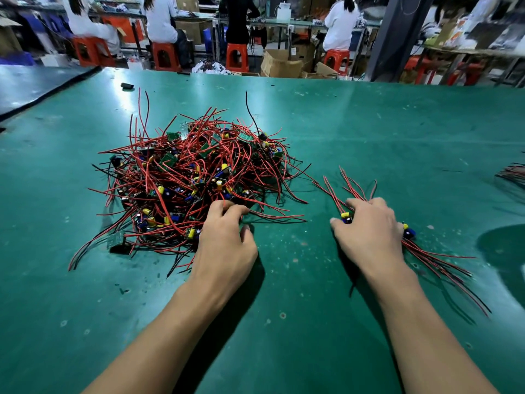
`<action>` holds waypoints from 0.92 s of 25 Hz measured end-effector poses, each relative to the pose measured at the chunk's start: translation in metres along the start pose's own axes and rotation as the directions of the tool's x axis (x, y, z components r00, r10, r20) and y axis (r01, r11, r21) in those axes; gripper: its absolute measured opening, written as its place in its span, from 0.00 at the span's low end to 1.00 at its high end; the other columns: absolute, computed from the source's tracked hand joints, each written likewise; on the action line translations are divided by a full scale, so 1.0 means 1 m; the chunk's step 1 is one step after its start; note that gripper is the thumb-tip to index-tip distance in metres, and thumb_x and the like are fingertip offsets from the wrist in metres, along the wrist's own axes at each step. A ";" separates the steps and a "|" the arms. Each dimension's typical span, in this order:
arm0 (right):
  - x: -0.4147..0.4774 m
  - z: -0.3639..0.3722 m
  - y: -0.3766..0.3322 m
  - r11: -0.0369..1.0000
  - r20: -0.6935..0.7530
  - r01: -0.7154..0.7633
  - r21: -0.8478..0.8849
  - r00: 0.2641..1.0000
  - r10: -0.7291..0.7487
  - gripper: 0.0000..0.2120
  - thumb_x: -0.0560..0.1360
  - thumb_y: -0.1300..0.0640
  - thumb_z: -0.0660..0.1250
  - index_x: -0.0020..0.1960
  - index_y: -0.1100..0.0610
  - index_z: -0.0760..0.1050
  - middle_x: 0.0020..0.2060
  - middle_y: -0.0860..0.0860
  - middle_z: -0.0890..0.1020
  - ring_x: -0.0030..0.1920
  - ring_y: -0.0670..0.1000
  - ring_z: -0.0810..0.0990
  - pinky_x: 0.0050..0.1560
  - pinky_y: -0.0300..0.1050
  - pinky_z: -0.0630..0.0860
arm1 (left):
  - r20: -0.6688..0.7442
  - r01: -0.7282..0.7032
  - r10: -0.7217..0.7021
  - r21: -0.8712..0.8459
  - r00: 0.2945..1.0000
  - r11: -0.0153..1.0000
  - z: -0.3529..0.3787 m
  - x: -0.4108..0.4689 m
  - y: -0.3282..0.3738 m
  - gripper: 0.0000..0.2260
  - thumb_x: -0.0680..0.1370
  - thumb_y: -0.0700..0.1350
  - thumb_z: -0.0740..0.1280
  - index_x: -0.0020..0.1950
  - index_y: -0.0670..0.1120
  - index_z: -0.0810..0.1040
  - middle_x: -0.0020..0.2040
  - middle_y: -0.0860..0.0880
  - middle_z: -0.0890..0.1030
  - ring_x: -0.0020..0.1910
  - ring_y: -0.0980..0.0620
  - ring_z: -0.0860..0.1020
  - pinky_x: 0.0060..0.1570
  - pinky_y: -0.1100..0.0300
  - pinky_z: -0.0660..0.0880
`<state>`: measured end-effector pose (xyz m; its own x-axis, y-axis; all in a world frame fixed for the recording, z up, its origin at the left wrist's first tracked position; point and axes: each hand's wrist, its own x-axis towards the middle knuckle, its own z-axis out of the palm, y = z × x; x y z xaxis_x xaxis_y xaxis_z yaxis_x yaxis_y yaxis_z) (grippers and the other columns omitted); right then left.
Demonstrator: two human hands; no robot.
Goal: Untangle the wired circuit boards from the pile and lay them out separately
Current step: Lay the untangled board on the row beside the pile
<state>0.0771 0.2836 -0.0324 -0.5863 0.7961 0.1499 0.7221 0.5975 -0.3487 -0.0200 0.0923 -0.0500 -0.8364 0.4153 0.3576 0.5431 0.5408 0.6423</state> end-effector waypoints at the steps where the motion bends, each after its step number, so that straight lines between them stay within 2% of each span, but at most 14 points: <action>1: -0.001 0.002 -0.003 0.999 -0.051 0.042 0.029 0.998 -0.040 0.22 0.76 0.47 0.70 0.68 0.51 0.77 0.61 0.57 0.76 0.63 0.60 0.74 0.63 0.53 0.68 | 0.009 0.001 -0.001 0.009 1.000 1.000 0.000 -0.001 0.000 0.14 0.76 0.39 0.67 0.62 0.42 0.79 0.58 0.47 0.76 0.52 0.51 0.75 0.59 0.61 0.70; 3: -0.006 0.003 -0.013 0.955 -0.080 0.179 0.238 0.983 -0.164 0.19 0.76 0.49 0.71 0.65 0.53 0.80 0.56 0.55 0.79 0.56 0.57 0.78 0.60 0.48 0.70 | 0.025 -0.014 0.014 0.030 1.000 0.999 0.000 0.000 0.001 0.16 0.76 0.38 0.67 0.64 0.42 0.79 0.59 0.46 0.79 0.57 0.48 0.76 0.61 0.61 0.68; 5: -0.011 0.007 -0.023 0.894 0.045 0.205 0.398 0.969 -0.243 0.13 0.76 0.51 0.72 0.59 0.54 0.83 0.49 0.52 0.84 0.49 0.52 0.81 0.54 0.41 0.72 | 0.037 -0.021 0.019 0.055 0.999 0.998 -0.001 0.001 0.000 0.17 0.76 0.38 0.67 0.65 0.41 0.78 0.60 0.45 0.79 0.59 0.48 0.76 0.63 0.60 0.68; 7: -0.011 0.010 -0.022 0.905 0.131 0.152 0.398 0.967 -0.220 0.10 0.76 0.51 0.71 0.54 0.53 0.85 0.46 0.50 0.86 0.49 0.50 0.82 0.50 0.38 0.71 | 0.055 -0.028 0.025 0.067 0.998 0.997 -0.002 0.001 -0.001 0.16 0.76 0.37 0.67 0.64 0.41 0.78 0.60 0.45 0.78 0.58 0.47 0.76 0.61 0.57 0.71; 9: -0.005 0.009 -0.014 0.929 0.104 0.077 0.363 0.987 -0.122 0.10 0.76 0.50 0.71 0.53 0.53 0.85 0.48 0.50 0.87 0.52 0.52 0.82 0.52 0.39 0.72 | 0.060 -0.045 0.041 0.057 0.997 0.997 -0.003 0.000 -0.002 0.14 0.77 0.37 0.66 0.62 0.40 0.79 0.58 0.45 0.77 0.55 0.47 0.76 0.57 0.55 0.73; 13: 0.007 0.000 0.002 0.953 0.039 -0.056 0.297 0.998 0.047 0.18 0.76 0.48 0.71 0.63 0.54 0.81 0.58 0.56 0.84 0.60 0.58 0.81 0.61 0.48 0.74 | 0.073 -0.075 0.072 0.043 0.995 0.996 -0.005 0.000 -0.002 0.13 0.78 0.37 0.65 0.62 0.40 0.79 0.57 0.46 0.77 0.53 0.46 0.76 0.55 0.51 0.75; 16: 0.004 0.004 -0.001 0.952 0.049 -0.035 0.303 0.999 0.021 0.20 0.76 0.47 0.70 0.65 0.54 0.80 0.62 0.57 0.82 0.63 0.58 0.79 0.62 0.50 0.73 | 0.074 -0.053 0.048 0.061 0.996 0.997 -0.004 0.000 -0.002 0.14 0.78 0.37 0.64 0.63 0.41 0.78 0.61 0.44 0.75 0.55 0.42 0.76 0.56 0.48 0.76; 18: 0.000 0.007 -0.008 0.934 0.034 0.033 0.357 0.998 -0.048 0.18 0.77 0.48 0.70 0.64 0.54 0.81 0.61 0.56 0.82 0.62 0.56 0.79 0.61 0.45 0.71 | 0.092 -0.056 0.052 0.047 0.994 0.997 -0.004 0.000 -0.002 0.15 0.78 0.37 0.64 0.64 0.41 0.77 0.61 0.43 0.77 0.57 0.42 0.76 0.56 0.48 0.76; 20: -0.006 0.009 -0.018 0.888 0.015 0.118 0.444 0.990 -0.139 0.14 0.77 0.51 0.71 0.59 0.54 0.83 0.57 0.52 0.84 0.57 0.51 0.81 0.56 0.36 0.69 | 0.090 -0.083 0.081 0.019 0.993 0.996 -0.005 0.002 -0.003 0.14 0.77 0.36 0.64 0.62 0.42 0.79 0.56 0.44 0.80 0.53 0.43 0.77 0.53 0.48 0.76; 23: -0.016 0.014 -0.029 0.820 0.017 0.218 0.529 0.964 -0.267 0.07 0.76 0.54 0.72 0.53 0.53 0.85 0.46 0.47 0.86 0.41 0.38 0.78 0.45 0.28 0.67 | 0.077 -0.121 0.122 -0.022 0.990 0.992 -0.006 0.001 -0.003 0.17 0.75 0.32 0.65 0.62 0.43 0.79 0.52 0.44 0.82 0.51 0.45 0.78 0.51 0.50 0.77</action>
<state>0.0605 0.2521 -0.0376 -0.7640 0.6058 0.2220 0.2699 0.6126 -0.7429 -0.0229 0.0868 -0.0470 -0.7557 0.5333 0.3802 0.6385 0.4705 0.6091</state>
